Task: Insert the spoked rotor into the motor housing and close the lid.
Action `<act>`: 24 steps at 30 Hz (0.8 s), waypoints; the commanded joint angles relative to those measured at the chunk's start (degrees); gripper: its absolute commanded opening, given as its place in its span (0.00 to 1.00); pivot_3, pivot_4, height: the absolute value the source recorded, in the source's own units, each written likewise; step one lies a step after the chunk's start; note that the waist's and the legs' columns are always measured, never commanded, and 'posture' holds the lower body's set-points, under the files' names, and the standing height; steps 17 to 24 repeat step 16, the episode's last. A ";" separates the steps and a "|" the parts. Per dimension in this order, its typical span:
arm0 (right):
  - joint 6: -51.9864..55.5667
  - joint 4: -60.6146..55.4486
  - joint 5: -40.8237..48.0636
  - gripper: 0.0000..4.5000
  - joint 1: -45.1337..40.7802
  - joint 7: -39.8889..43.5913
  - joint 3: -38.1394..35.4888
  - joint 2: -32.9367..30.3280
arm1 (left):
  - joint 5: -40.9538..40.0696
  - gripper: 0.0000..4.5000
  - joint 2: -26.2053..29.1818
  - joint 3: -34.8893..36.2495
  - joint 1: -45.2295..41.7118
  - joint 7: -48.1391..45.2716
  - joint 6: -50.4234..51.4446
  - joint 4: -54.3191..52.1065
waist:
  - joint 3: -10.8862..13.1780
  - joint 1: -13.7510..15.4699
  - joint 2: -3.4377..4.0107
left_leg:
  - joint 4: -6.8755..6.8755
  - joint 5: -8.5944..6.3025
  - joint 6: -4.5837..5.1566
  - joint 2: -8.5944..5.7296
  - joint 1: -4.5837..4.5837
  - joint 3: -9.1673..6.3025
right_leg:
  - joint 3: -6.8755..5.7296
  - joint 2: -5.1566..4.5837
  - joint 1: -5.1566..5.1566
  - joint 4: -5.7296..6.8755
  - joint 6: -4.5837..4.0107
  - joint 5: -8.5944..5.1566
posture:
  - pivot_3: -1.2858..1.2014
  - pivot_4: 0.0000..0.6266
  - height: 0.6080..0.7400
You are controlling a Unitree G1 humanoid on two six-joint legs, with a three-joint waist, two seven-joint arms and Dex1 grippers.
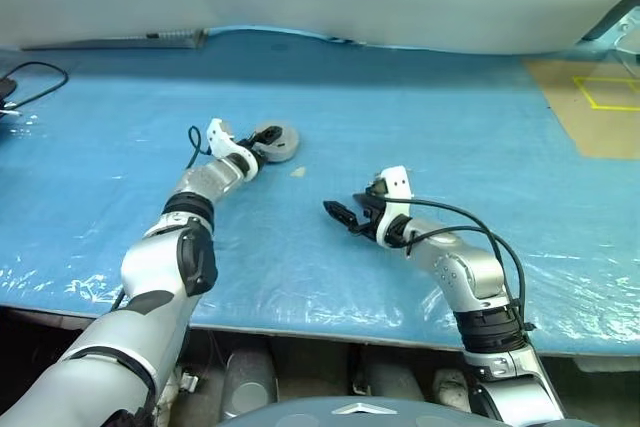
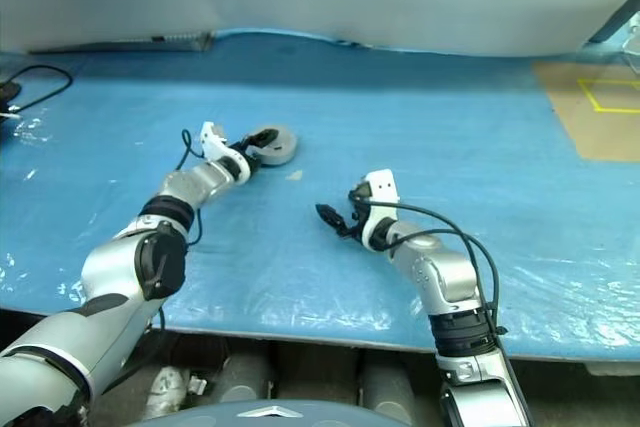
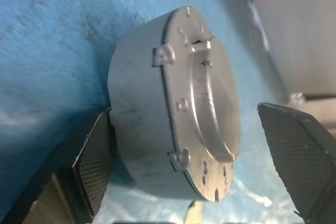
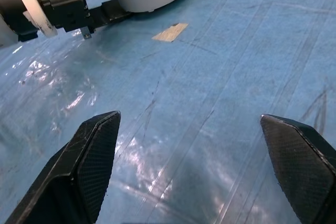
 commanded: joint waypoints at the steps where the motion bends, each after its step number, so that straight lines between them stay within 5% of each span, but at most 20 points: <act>1: -1.15 -2.45 -0.78 1.00 0.04 2.02 0.95 -0.65 | 5.98 1.00 2.61 -7.20 12.80 -0.99 8.52 -8.84 | -0.27 -0.42 0.09 | -0.09 0.00 0.00 0.00 0.22 0.11 | 0.07 0.00 0.13 -0.04 0.00 -0.06 | 0.52 0.24 1.00; 8: -6.83 -3.30 -3.57 1.00 1.02 4.39 1.99 -1.01 | 5.47 1.00 5.62 -16.97 37.70 -8.02 8.45 -50.27 | -0.74 -1.69 0.43 | -0.47 -0.02 0.02 0.04 0.16 0.38 | 0.19 0.01 -0.18 -0.05 -0.24 -0.22 | 0.52 0.24 1.00; 11: -13.78 -3.54 -5.95 1.00 3.00 4.04 2.05 0.27 | 8.78 1.00 4.44 -17.61 45.24 -10.34 -7.06 -60.47 | -0.74 -1.64 0.41 | -0.57 -0.02 0.04 0.05 0.07 0.38 | 0.13 0.00 -0.29 -0.15 -0.22 -0.28 | 0.52 0.24 1.00; 16: -21.98 -2.16 -10.52 1.00 4.36 3.30 2.89 1.11 | 15.80 1.00 2.47 -19.80 49.04 -9.92 -23.05 -62.00 | -0.64 -1.42 0.24 | -0.53 -0.02 0.05 0.12 -0.78 0.34 | -0.01 0.02 -1.10 -0.24 -0.21 -0.26 | 0.52 0.24 1.00; 24: -21.98 -2.16 -10.52 1.00 4.36 3.30 2.89 1.11 | 15.80 1.00 2.47 -19.80 49.04 -9.92 -23.05 -62.00 | -0.64 -1.42 0.24 | -0.53 -0.02 0.05 0.12 -0.78 0.34 | -0.01 0.02 -1.10 -0.24 -0.21 -0.26 | 0.52 0.24 1.00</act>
